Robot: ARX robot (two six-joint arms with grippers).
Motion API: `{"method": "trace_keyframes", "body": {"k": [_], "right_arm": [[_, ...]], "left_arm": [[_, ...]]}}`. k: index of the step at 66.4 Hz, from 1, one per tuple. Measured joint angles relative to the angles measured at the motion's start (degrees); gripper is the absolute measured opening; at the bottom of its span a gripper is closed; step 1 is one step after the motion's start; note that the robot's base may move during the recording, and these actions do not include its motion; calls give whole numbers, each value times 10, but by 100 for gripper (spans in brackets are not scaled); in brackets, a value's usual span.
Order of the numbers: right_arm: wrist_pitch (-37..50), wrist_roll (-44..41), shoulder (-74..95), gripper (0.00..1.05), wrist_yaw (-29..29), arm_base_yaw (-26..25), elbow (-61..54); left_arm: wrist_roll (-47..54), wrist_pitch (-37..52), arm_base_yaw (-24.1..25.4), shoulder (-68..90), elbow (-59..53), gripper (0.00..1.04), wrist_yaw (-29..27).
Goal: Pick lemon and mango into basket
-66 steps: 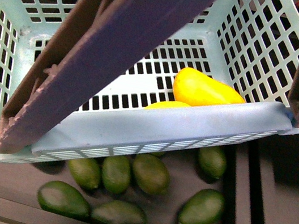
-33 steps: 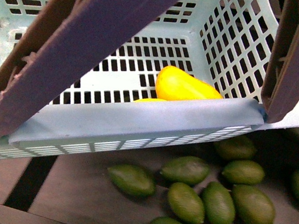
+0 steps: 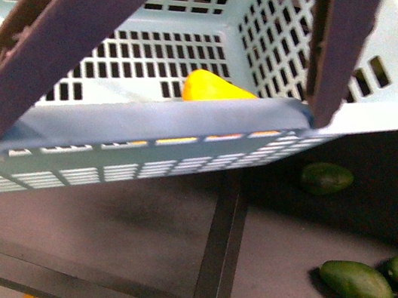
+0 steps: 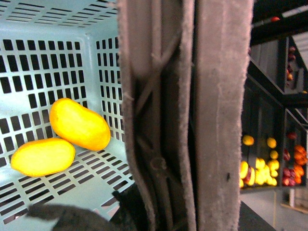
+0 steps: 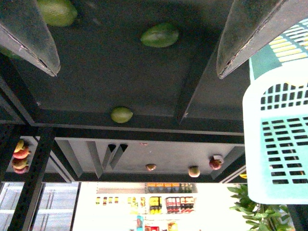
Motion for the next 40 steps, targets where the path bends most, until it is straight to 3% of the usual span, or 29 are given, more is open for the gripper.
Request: {"method": "trace_keyframes", "body": {"k": [9,13,33,40], "right_arm": [[0,0,0,96,1,0,0],[0,0,0,96,3,0,0],[0,0,0,96,4,0,0],[0,0,0,96,4,0,0]], "left_arm": [[-31,165,-27,32,-28,15,-275],[-45,195,-13,57,-20,15,-314],[-211,228,55,295,103,15,-285],[-298,198,73,436,224,15,-280]]}}
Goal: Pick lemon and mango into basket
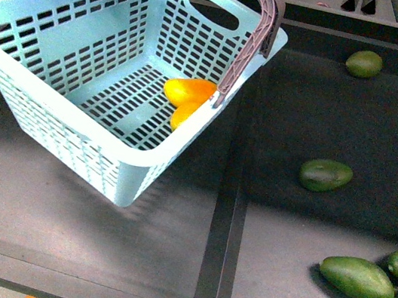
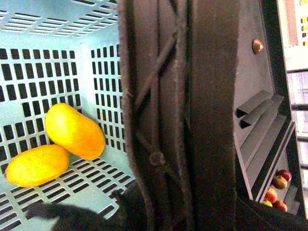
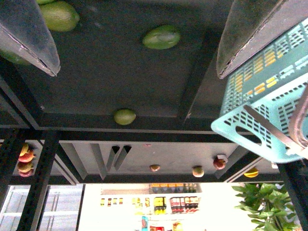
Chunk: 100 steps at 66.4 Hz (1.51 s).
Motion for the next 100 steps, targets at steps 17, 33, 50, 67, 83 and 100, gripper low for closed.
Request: {"method": "trace_keyframes", "body": {"k": [17,33,50,67,83,100], "right_arm": [[0,0,0,96,0,0,0],[0,0,0,96,0,0,0],[0,0,0,96,0,0,0],[0,0,0,96,-1,0,0],[0,0,0,96,-1,0,0],[0,0,0,96,-1,0,0]], "left_arm": [[-86,-6,37,88,83,16,5],[-84,44,43,52,4,63,6],[-9,-26,61,-188,-205,97,-65],[721,612,98,-406,-628,37,41],[788,639,140,-516,-790,4,82],[791,619,171,-640,-891,4,112]]}}
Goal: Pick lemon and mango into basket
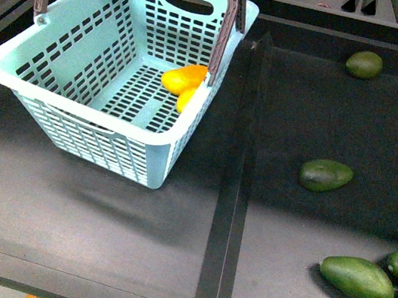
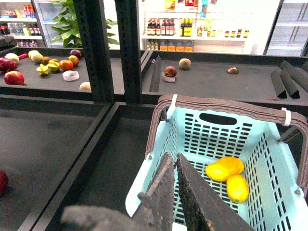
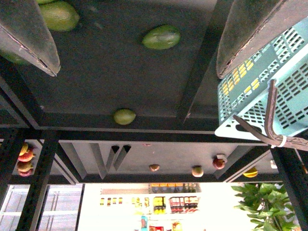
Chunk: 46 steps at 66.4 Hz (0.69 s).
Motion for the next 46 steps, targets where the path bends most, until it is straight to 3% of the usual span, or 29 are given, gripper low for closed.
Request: {"method": "trace_keyframes", "body": {"k": [9,15,46], "right_arm": [[0,0,0,96,0,0,0],[0,0,0,96,0,0,0],[0,0,0,96,0,0,0]], "left_arm": [[2,-40,42,-75,-37,4,39],[2,-19,43,-87,-66,4,43],[2,-227,43,-327,-94,4,43]]}}
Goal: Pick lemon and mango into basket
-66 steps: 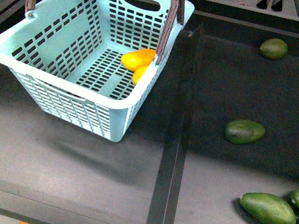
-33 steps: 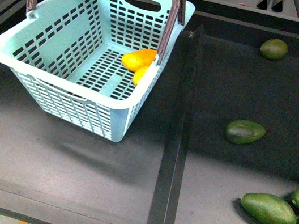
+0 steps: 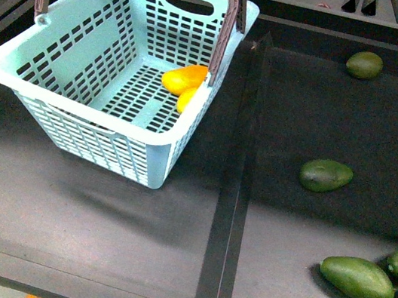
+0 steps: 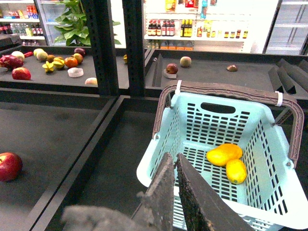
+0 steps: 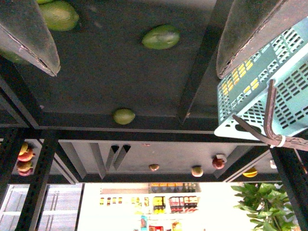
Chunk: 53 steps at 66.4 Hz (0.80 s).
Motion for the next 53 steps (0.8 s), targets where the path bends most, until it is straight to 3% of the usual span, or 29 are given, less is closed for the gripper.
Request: {"method": "trace_keyframes", "body": {"k": [49,53], "right_arm": [[0,0,0,96,0,0,0],[0,0,0,96,0,0,0]], "left_arm": [[0,-200,0,-205,0,4,0],[0,-284,0,-271,0,4,0]]}}
